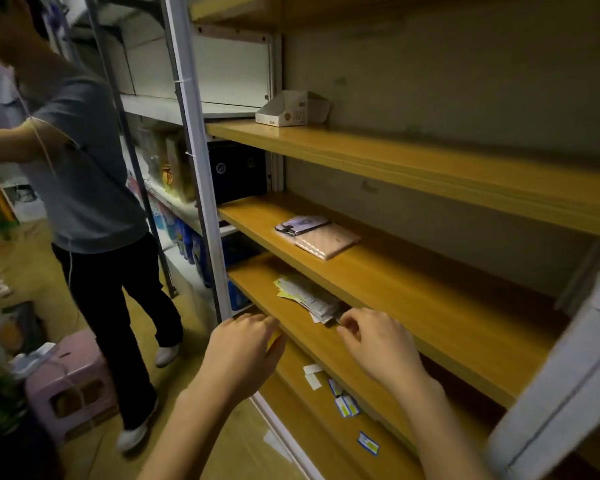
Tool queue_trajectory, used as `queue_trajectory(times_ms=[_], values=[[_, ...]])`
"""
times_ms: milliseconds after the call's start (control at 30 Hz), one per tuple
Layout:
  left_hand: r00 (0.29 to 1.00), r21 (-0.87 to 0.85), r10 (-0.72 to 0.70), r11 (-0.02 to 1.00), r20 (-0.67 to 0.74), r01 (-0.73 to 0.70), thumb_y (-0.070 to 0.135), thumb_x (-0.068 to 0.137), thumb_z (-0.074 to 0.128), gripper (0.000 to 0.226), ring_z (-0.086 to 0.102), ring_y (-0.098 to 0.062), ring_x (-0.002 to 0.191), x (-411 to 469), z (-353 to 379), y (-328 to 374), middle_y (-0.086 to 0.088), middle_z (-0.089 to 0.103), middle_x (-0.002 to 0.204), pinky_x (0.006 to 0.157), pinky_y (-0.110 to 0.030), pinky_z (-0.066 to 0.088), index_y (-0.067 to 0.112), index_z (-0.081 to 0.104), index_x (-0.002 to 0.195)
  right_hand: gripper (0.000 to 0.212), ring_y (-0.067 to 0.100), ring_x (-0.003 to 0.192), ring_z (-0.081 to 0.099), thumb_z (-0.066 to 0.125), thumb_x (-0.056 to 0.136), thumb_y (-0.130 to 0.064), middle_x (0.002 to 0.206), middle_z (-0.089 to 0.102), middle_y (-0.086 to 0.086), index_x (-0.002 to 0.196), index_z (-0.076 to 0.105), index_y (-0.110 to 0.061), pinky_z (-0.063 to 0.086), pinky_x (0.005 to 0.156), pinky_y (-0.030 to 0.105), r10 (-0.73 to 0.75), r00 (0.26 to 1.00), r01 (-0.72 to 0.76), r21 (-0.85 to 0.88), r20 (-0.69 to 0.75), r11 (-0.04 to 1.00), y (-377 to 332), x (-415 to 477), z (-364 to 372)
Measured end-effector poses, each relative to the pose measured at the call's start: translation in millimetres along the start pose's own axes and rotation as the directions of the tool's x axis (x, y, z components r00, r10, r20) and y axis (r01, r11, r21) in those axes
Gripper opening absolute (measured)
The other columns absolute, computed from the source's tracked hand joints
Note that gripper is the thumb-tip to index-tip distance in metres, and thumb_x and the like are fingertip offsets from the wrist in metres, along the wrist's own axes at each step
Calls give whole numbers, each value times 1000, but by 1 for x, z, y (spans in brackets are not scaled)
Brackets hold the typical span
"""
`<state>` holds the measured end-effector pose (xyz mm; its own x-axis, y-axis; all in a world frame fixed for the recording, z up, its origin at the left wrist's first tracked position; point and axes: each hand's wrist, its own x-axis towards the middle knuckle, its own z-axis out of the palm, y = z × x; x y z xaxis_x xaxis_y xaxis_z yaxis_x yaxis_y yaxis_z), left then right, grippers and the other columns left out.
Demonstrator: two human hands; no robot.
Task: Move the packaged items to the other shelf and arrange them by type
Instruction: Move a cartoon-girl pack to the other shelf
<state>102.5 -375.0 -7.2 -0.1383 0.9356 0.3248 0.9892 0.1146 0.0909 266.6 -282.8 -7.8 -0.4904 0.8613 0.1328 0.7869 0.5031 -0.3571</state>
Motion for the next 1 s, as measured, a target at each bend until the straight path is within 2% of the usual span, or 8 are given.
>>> queue_trajectory(times_ms=[167,267,367,533,667,767,900,1000], values=[[999,-7,26,1000,48,-25,44,96,32,30,54,-8,91,42,20,-39,9,59,101,66,-18,31,25,53,107,30,10,99,57,46,96,-37,115,62,-5,120,56,-24,43,72,19,99,995,-99,15,4,995,0,62,14],[996,3,45,999,80,-46,42,96,32,29,53,-9,90,80,34,-64,9,59,101,69,-19,36,25,53,106,30,13,98,57,46,96,-37,114,63,-3,120,56,-22,40,69,21,144,990,-144,33,-4,989,2,107,24],[993,4,53,999,101,-54,42,96,32,30,56,-12,90,121,45,-87,7,59,101,72,-22,41,23,53,105,33,16,103,56,44,96,-39,117,61,-1,122,55,-22,43,73,25,191,981,-191,36,-16,981,2,155,32],[992,10,58,998,112,-60,44,95,33,37,58,-13,98,181,64,-119,6,61,112,85,-29,49,24,52,119,37,20,107,56,42,96,-42,120,62,0,123,55,-21,43,77,29,251,968,-249,48,-28,967,-7,231,49],[991,-35,77,997,112,-74,44,95,33,38,58,-11,98,214,77,-142,7,61,114,85,-28,48,23,52,120,48,25,111,55,39,94,-50,123,60,4,125,54,-16,45,84,34,302,953,-300,85,-12,950,-13,276,66],[988,-58,74,996,134,-67,45,95,34,38,56,-12,104,234,86,-159,7,60,116,87,-30,49,24,52,121,56,26,107,55,35,93,-56,117,61,9,118,59,-12,40,77,31,346,938,-345,81,2,935,-12,304,76],[983,-94,115,990,145,-102,45,95,32,39,54,-10,107,269,97,-179,8,58,120,89,-26,42,26,49,124,71,29,98,57,27,87,-68,108,64,16,99,61,-7,36,71,33,456,890,-456,97,22,885,-9,344,92],[973,-116,179,980,144,-163,47,96,31,42,52,-10,111,299,102,-192,8,55,125,91,-26,39,27,44,131,94,31,99,59,20,75,-82,109,64,17,106,63,-4,39,72,34,555,832,-548,138,-12,825,-11,371,105]])
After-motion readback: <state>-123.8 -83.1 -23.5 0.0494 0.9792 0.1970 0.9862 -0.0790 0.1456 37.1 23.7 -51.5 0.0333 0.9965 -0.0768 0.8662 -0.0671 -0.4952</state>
